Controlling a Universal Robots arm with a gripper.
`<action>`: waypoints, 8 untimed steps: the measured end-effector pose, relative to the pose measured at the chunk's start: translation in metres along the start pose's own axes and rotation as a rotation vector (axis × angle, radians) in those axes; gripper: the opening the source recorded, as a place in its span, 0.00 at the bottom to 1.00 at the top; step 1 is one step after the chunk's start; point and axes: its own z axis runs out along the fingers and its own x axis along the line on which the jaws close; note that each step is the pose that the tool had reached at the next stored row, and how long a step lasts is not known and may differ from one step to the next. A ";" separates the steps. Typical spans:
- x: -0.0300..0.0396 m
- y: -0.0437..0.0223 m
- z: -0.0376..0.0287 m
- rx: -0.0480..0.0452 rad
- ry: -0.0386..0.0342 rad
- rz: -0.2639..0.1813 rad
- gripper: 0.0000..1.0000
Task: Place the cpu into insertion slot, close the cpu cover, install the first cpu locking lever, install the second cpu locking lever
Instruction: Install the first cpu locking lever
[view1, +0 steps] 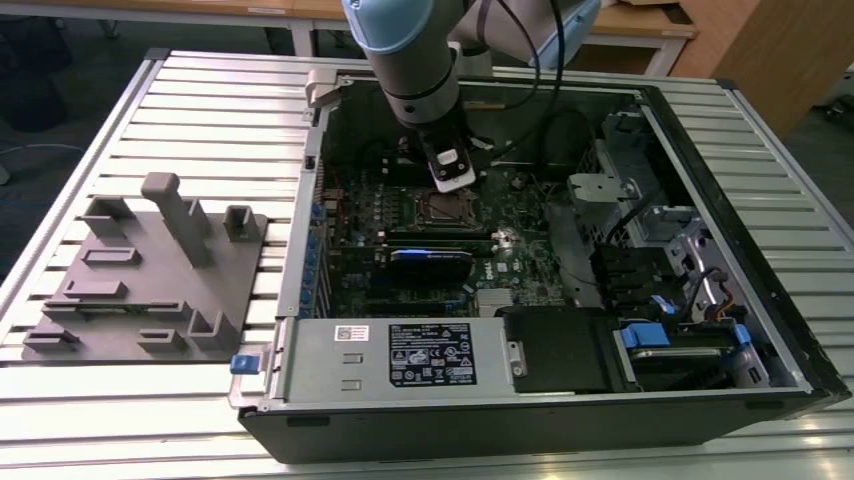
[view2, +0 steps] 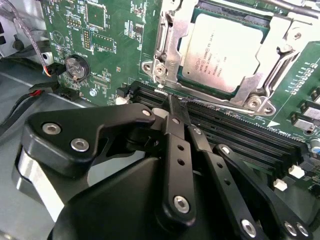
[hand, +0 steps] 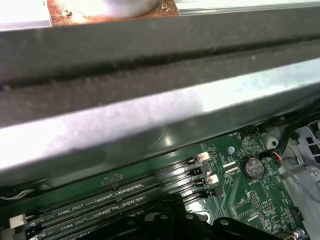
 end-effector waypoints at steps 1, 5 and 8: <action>0.0000 0.0000 0.0000 0.0000 0.0000 0.000 0.10; -0.0009 -0.0023 -0.0003 -0.0005 -0.0001 0.000 0.10; -0.0023 -0.0060 -0.0013 0.0001 -0.0001 0.000 0.10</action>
